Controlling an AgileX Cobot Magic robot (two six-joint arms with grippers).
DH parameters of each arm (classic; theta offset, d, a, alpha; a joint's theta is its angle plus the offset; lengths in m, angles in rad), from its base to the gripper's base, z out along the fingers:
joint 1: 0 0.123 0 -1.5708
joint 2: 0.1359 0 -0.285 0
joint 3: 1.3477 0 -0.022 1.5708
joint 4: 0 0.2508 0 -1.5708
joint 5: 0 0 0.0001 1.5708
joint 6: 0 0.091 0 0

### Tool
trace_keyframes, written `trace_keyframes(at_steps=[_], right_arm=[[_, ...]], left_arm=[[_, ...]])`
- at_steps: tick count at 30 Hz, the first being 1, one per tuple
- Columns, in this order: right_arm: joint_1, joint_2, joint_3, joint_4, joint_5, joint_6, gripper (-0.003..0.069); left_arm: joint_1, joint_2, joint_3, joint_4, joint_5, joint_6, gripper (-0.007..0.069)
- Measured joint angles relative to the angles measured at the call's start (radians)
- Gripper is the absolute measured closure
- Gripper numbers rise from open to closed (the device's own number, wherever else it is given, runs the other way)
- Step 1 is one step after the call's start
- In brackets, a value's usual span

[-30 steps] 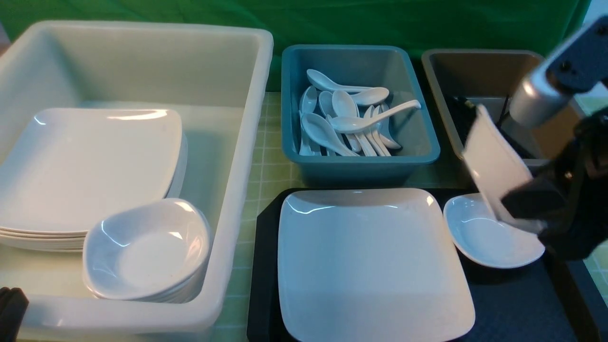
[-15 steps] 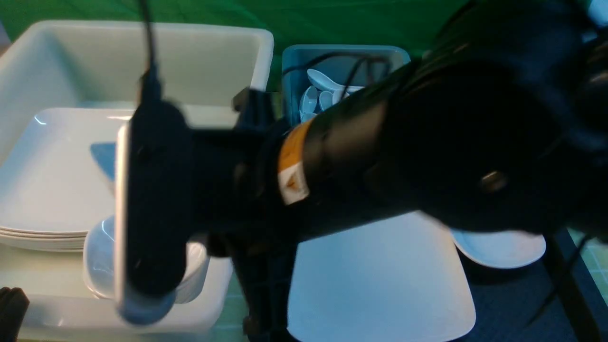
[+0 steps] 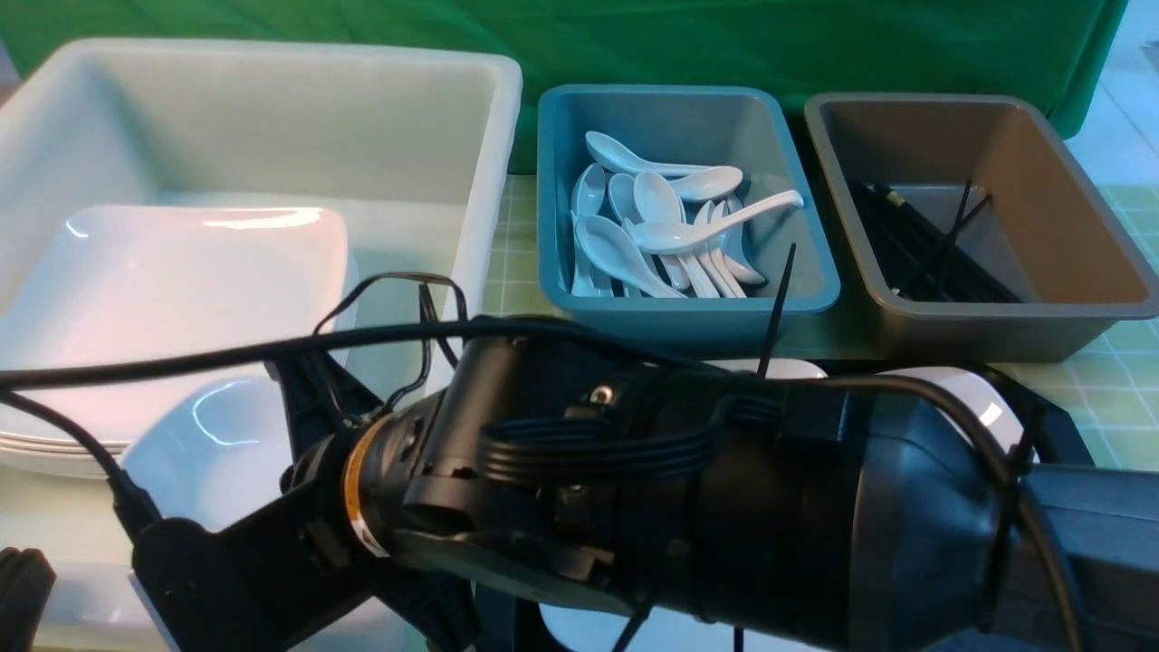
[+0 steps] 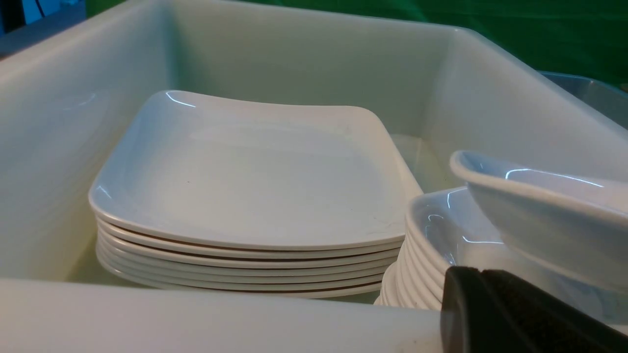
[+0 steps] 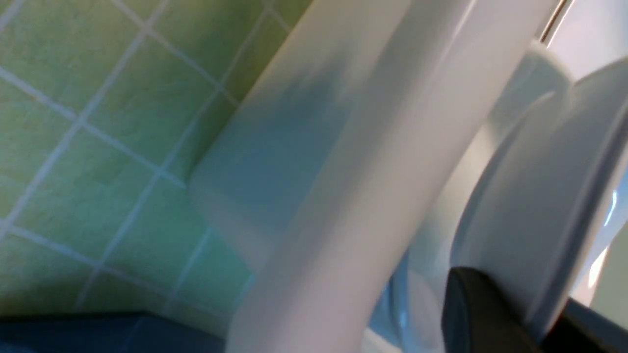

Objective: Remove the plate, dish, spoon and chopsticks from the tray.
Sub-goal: Use the right arm to put the small plate into the large storage box on the left

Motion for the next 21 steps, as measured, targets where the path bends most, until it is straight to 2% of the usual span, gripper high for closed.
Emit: trace_keyframes(at_steps=[4,13,17,21], right_arm=[[0.000,0.000,0.000,-0.002,-0.018,-0.010,0.0577],[0.000,-0.001,0.000,-0.003,-0.008,0.021,0.0358],[0.001,-0.024,-0.014,-0.004,0.016,0.036,0.0351],[0.002,-0.087,-0.067,-0.014,0.076,0.104,0.0399]], left_arm=[[0.000,0.000,0.000,0.000,0.000,-0.001,0.0624],[0.000,0.000,0.000,0.000,0.000,-0.002,0.0624],[0.000,0.000,0.000,0.000,0.000,-0.002,0.0624],[0.000,0.000,0.000,0.000,0.000,-0.002,0.0624]])
